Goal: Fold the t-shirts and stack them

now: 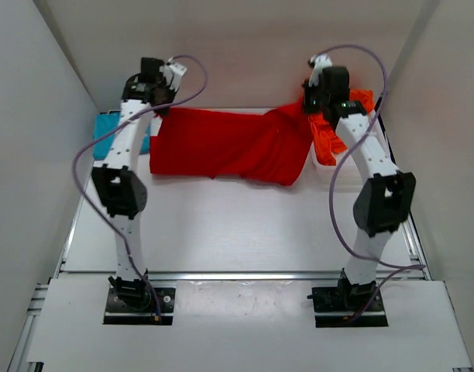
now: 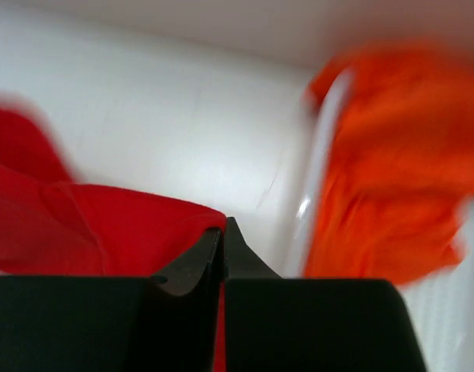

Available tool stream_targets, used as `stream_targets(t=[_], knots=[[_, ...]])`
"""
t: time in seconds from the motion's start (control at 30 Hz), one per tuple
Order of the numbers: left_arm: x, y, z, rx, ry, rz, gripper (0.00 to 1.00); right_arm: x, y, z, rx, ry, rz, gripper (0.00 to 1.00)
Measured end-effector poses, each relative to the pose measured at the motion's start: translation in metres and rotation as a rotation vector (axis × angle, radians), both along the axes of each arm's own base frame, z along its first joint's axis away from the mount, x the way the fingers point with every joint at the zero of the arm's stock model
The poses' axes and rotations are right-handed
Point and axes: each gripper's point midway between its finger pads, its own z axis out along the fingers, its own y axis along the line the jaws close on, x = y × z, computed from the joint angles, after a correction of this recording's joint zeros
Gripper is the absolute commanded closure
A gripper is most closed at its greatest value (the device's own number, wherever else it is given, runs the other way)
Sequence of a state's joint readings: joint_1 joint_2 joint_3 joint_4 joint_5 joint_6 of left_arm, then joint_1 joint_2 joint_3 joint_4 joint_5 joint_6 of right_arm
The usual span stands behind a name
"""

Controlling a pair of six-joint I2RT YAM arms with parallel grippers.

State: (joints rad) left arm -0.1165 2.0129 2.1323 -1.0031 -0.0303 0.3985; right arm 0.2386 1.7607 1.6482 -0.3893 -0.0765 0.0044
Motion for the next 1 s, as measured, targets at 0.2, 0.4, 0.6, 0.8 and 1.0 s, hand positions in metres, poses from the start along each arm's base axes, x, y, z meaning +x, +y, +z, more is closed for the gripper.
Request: stream_targets(t=[0.2,0.4,0.6,0.8,1.0], knots=[[0.065,-0.025,0.061,0.072,-0.394,0.03,1.0,0.094,-0.012,0.142,-0.086,-0.458,-0.129,1.0],[0.011,0.038,0.235,-0.008,-0.809,0.144,1.0,0.015,-0.001,0.25,-0.128,-0.737,-0.145,1.0],[-0.053,0.05,0.233,0.023,-0.836,0.089,1.0,-0.074,0.022,0.197,-0.196,-0.712,-0.078,1.0],[-0.102,0.013,0.031,0.13,-0.383,-0.112,1.0,-0.133,0.02,0.039,-0.381,-0.374,-0.001,1.0],[-0.189,0.04,-0.1,0.198,0.028,-0.159,1.0,-0.219,0.027,-0.069,-0.433,-0.042,0.155,1.0]])
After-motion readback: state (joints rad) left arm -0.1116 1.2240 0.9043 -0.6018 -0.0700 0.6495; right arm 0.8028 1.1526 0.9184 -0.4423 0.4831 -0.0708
